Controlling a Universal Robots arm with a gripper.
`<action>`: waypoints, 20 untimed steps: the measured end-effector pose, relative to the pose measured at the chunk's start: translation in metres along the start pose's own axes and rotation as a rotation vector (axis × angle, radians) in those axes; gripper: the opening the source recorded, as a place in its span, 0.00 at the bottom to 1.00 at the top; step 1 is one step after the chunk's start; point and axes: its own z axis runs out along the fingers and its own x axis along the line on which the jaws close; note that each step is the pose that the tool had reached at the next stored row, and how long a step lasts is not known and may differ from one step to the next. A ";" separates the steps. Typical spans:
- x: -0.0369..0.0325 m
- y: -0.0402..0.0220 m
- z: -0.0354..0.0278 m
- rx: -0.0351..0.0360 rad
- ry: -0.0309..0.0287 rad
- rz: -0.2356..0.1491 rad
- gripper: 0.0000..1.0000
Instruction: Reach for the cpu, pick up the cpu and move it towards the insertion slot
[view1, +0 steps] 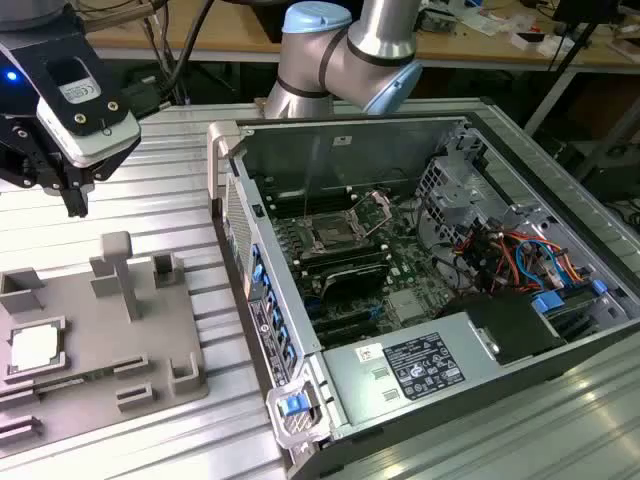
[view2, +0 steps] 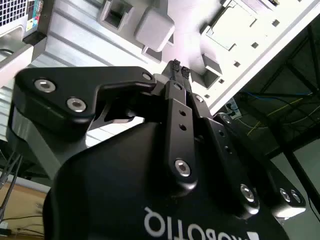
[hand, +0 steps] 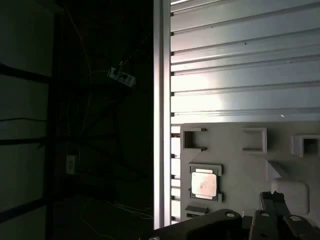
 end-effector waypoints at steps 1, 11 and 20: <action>0.0000 0.0000 0.0000 0.0001 0.0000 0.000 0.11; 0.0008 0.0000 0.0000 0.0002 0.0001 0.000 0.11; 0.0134 0.0002 0.0004 0.0001 0.0000 0.000 0.11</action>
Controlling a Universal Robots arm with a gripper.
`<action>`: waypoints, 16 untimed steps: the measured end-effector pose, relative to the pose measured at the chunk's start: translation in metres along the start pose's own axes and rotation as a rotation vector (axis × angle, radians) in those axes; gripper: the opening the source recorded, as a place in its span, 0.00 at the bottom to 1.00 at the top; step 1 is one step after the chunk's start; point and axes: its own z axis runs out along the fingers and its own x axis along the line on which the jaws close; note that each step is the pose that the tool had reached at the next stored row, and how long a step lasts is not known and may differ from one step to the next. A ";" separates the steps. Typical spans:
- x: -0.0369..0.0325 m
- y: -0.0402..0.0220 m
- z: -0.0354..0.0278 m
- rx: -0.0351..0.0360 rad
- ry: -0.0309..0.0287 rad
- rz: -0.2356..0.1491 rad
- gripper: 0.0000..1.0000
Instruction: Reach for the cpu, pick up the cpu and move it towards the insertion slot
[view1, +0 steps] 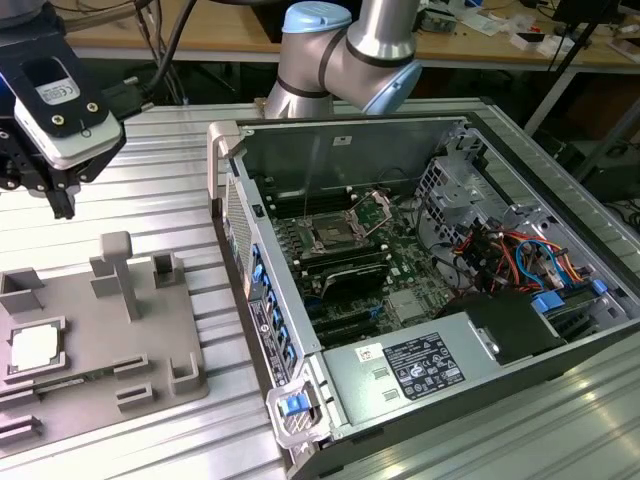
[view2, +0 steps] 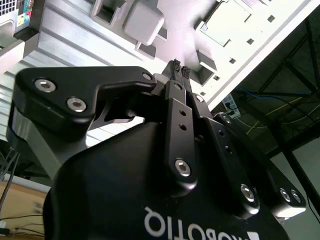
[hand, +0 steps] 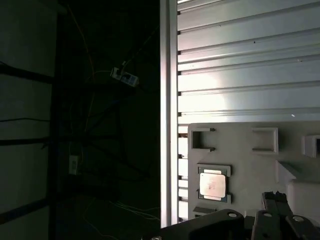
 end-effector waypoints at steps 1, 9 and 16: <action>0.0014 0.0000 0.0000 0.0000 0.0000 0.000 0.11; 0.0130 0.0002 0.0008 -0.0006 0.0000 0.000 0.11; 0.0234 0.0004 0.0010 -0.0009 0.0000 0.000 0.11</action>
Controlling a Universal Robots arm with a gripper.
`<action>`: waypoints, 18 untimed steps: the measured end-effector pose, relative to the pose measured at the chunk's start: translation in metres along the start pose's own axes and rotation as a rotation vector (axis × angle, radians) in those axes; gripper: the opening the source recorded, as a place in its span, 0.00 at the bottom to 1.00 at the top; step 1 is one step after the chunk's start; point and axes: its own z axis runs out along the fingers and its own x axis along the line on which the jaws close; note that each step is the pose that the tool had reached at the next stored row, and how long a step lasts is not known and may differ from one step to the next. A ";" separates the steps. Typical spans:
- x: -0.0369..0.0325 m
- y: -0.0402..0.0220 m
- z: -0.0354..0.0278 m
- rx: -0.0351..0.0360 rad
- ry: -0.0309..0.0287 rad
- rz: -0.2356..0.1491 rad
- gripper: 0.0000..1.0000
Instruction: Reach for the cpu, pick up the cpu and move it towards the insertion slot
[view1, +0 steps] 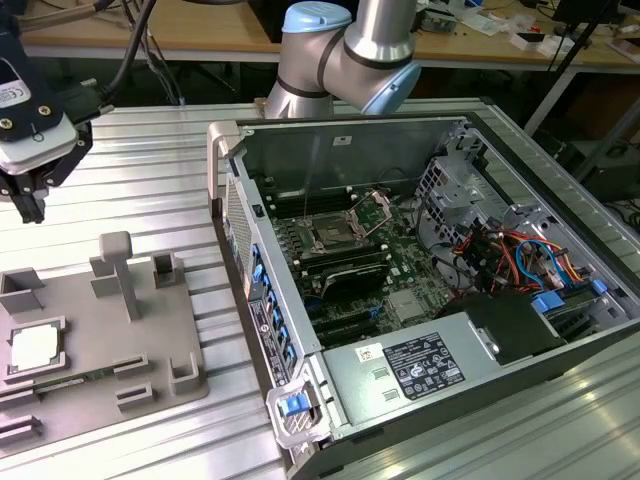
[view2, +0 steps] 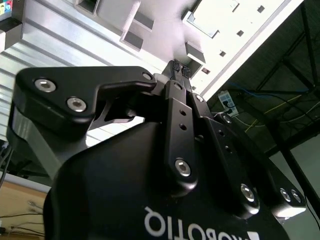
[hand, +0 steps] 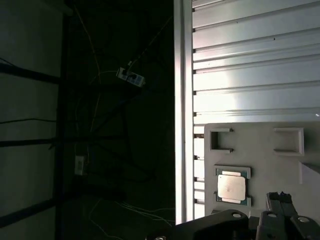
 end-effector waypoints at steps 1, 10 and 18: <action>0.0012 0.0000 0.0001 0.0000 -0.0001 0.000 0.11; 0.0134 -0.0003 0.0003 0.0001 0.0000 0.000 0.11; 0.0325 -0.0023 0.0024 0.0000 0.0000 0.000 0.11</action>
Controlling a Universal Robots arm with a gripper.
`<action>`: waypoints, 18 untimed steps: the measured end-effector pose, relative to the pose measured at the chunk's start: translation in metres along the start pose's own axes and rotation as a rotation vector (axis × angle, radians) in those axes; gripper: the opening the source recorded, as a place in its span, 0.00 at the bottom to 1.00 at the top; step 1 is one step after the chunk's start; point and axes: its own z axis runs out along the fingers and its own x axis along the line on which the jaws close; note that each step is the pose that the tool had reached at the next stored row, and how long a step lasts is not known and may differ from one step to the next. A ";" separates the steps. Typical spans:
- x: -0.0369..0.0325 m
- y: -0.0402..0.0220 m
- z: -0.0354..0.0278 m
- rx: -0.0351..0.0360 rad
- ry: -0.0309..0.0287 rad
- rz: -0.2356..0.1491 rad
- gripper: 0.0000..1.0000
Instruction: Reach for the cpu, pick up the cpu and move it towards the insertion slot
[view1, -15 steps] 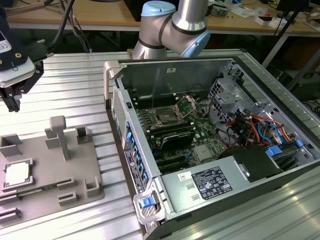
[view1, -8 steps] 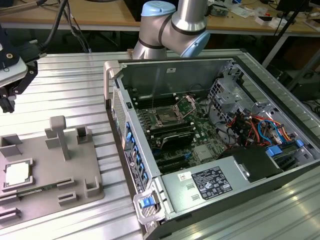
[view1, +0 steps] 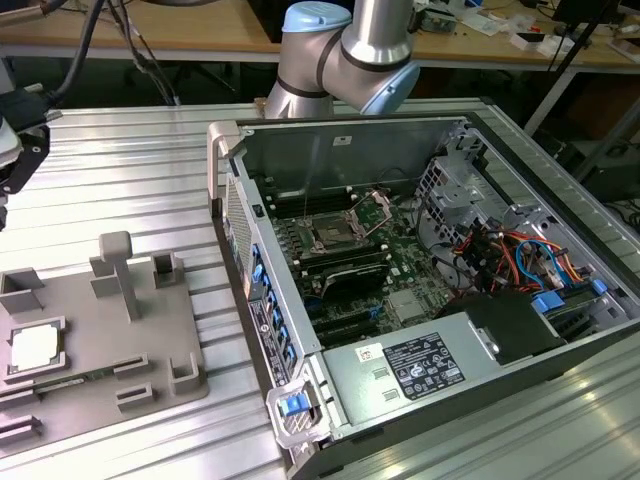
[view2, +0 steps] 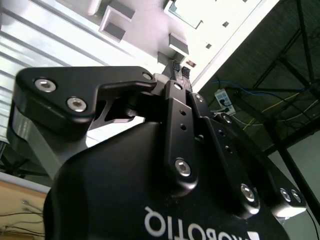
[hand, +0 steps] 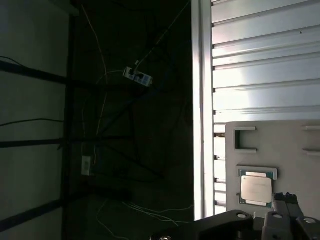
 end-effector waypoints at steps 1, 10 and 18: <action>0.0041 -0.0002 0.0005 0.0000 0.0000 0.000 0.11; 0.0259 0.0000 0.0018 0.0000 -0.0001 0.000 0.18; 0.0261 0.0000 0.0017 0.0000 0.0000 0.000 0.25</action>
